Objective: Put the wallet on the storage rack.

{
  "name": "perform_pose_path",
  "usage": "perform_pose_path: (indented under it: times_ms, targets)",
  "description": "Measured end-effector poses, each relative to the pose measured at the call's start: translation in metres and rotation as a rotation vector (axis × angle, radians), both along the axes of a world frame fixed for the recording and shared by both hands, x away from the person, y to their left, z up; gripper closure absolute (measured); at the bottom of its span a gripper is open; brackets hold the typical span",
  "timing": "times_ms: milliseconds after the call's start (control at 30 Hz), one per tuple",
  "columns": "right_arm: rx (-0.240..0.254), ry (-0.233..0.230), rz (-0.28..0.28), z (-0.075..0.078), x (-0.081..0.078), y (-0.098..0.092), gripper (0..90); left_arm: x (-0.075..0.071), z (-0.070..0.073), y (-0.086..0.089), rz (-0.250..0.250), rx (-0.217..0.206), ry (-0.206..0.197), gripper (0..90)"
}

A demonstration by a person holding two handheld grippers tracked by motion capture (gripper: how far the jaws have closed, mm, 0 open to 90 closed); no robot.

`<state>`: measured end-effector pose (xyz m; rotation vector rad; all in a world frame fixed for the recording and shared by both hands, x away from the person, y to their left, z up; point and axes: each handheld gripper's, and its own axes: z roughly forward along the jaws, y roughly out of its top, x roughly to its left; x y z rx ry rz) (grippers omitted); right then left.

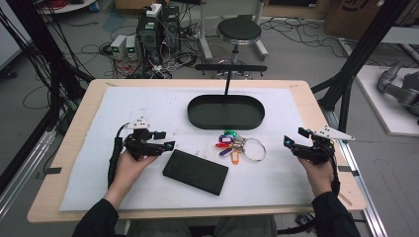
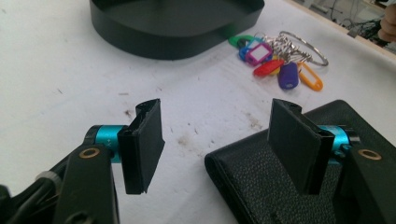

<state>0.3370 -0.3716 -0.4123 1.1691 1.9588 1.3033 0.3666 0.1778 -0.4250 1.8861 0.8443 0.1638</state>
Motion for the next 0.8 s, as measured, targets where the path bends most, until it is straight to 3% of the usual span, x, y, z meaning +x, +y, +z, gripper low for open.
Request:
perform_pose_path:
  times_ms: [233,300,500,600,700,767,800]
  targets:
    - [-0.021,0.003,0.011,0.0,0.0,0.004,25.8,0.006,-0.013,-0.013,-0.015,0.047,0.087,36.2]
    - [-0.028,0.002,0.013,0.0,0.0,0.005,25.8,0.008,-0.017,-0.016,-0.02,0.077,0.11,37.9]
    - [-0.036,0.002,0.014,0.0,0.0,0.006,25.8,0.009,-0.021,-0.016,-0.019,0.082,0.157,41.6]
    - [-0.037,0.0,0.016,0.0,0.0,0.006,25.8,0.009,-0.022,-0.016,-0.016,0.075,0.185,45.8]
    - [-0.04,-0.001,0.017,0.0,0.0,0.006,25.7,0.007,-0.025,-0.015,0.008,0.03,0.245,50.1]
    - [-0.04,-0.002,0.017,0.0,0.0,0.007,25.8,0.006,-0.025,-0.015,-0.007,0.005,0.254,56.2]
    - [-0.039,-0.004,0.017,0.0,0.0,0.007,25.7,0.004,-0.024,-0.016,-0.007,0.015,0.242,62.9]
